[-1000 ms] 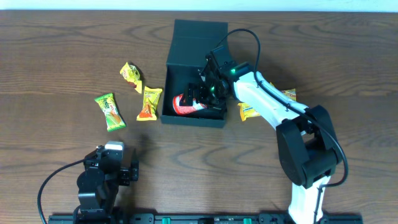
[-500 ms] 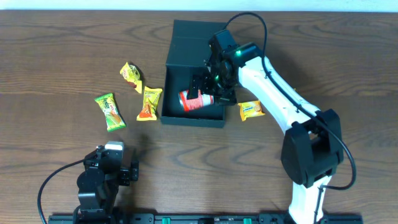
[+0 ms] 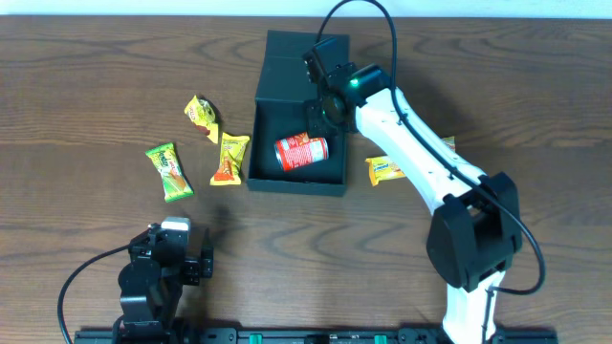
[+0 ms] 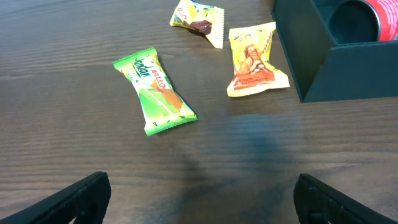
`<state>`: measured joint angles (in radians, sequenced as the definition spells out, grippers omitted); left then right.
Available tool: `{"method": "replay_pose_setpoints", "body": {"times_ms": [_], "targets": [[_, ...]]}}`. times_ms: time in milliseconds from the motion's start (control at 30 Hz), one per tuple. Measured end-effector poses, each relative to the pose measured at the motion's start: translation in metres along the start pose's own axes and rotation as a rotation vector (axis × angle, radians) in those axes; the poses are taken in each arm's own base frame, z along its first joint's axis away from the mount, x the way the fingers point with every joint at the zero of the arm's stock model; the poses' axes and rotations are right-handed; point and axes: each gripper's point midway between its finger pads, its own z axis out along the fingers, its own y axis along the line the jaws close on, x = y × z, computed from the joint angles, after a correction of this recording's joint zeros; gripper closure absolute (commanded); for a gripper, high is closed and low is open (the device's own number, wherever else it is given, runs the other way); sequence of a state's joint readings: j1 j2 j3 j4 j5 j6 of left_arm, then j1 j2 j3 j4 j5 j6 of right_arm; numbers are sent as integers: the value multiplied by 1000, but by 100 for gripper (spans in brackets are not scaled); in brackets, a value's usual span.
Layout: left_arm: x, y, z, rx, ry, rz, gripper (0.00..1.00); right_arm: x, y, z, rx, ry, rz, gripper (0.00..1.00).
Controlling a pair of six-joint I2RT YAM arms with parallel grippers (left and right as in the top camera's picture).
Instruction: Pack container
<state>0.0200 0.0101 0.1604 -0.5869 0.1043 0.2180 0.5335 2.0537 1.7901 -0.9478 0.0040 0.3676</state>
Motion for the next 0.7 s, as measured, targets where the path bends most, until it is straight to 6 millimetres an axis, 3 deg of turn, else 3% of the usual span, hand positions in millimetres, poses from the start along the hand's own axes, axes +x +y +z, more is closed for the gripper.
{"method": "replay_pose_setpoints", "body": {"times_ms": [100,300,700], "targets": [[0,0,0,0,0,0,5,-4,-5,9,33,-15,-13,99],[0,0,0,0,0,0,5,10,-20,38,115,51,-19,99],[0,0,0,0,0,0,5,30,-29,63,160,139,-23,99]]}}
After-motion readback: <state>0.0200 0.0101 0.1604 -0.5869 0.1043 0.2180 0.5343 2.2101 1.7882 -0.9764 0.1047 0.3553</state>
